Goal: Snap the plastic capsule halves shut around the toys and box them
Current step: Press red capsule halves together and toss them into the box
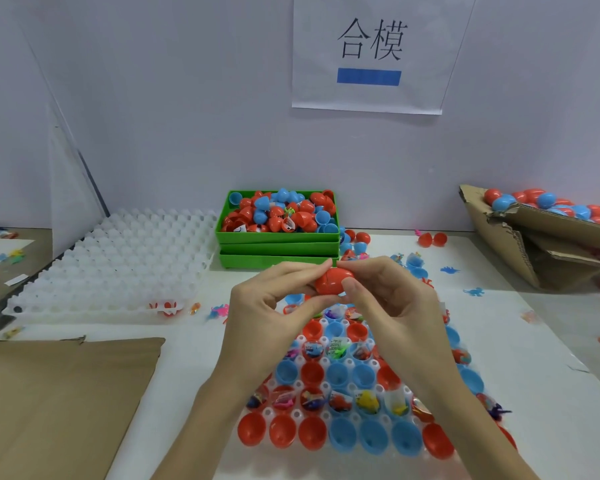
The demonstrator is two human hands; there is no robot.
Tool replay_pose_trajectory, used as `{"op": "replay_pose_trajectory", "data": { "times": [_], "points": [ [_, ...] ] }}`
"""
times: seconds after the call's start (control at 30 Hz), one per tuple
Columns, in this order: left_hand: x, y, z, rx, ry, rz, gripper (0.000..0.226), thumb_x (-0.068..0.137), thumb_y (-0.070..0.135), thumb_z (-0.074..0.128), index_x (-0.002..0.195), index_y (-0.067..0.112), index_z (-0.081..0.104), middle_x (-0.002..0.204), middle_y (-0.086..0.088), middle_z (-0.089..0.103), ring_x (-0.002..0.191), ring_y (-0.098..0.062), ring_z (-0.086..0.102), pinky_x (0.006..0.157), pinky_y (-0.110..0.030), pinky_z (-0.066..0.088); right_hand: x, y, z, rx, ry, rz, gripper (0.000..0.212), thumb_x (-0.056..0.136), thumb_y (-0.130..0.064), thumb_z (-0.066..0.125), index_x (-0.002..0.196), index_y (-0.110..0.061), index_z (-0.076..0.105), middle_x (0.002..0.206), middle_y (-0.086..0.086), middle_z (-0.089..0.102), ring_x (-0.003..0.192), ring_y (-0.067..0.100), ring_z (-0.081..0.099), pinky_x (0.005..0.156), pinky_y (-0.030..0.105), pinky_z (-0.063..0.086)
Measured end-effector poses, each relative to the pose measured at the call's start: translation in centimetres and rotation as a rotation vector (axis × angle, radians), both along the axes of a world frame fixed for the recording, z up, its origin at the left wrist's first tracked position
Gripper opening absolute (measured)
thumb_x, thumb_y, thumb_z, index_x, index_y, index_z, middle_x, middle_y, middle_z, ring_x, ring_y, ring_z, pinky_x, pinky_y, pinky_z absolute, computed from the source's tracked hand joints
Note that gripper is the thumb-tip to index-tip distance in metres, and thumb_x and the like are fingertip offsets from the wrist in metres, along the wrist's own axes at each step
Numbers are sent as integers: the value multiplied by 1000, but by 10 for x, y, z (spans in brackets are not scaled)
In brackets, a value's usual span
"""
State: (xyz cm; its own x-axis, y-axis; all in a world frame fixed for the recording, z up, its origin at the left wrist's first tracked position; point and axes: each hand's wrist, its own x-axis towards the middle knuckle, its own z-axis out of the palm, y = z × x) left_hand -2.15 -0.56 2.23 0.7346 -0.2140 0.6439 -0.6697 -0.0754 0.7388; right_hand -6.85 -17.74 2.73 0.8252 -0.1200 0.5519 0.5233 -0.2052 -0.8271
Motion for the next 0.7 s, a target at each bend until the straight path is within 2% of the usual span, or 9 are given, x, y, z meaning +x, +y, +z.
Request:
{"op": "replay_pose_trajectory", "data": {
  "times": [0.3, 0.4, 0.53, 0.7],
  "points": [
    [-1, -6, -3, 14, -19, 25, 44, 83, 20, 83, 127, 18, 75, 114, 10, 73, 105, -17, 72, 90, -27, 60, 2, -3, -3, -62, 55, -3, 19, 103, -13, 62, 119, -18, 70, 104, -8, 78, 98, 15, 76, 84, 29, 62],
    [-3, -9, -2, -32, 76, -25, 37, 87, 19, 80, 124, 23, 76, 116, 9, 73, 110, -18, 71, 88, -24, 60, 3, 0, -7, -34, 81, -12, 17, 104, -13, 58, 117, -17, 67, 102, -8, 79, 97, 15, 76, 83, 28, 63],
    [-2, -9, -1, -102, 201, -50, 21, 93, 14, 77, 113, 22, 77, 110, 6, 77, 108, -18, 73, 86, -24, 60, 3, 2, -6, 112, 123, 25, 16, 104, -9, 59, 116, -14, 67, 104, -4, 79, 100, 16, 76, 84, 29, 63],
    [-5, -8, 0, 57, 72, 89, 22, 93, 7, 75, 106, 23, 68, 99, 15, 72, 99, -11, 73, 79, -18, 59, 1, 7, -5, 71, 124, 52, 19, 101, -10, 64, 116, -17, 70, 101, -4, 79, 98, 15, 77, 84, 25, 61]
  ]
}}
